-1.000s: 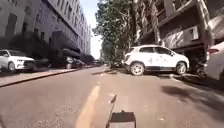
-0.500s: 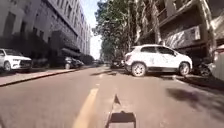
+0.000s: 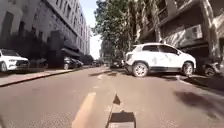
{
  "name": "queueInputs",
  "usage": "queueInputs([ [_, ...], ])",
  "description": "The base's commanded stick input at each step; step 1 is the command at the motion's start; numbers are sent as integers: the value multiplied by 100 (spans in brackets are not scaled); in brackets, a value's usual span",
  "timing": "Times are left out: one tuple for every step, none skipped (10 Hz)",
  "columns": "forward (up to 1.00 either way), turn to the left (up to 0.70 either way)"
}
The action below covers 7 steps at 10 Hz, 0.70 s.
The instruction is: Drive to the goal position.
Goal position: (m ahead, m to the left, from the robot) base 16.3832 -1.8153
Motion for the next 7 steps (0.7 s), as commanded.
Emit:
queueInputs([
  [70,12],
  [70,14],
  [70,14],
  [70,14],
  [70,14],
  [70,7],
  [70,0],
])
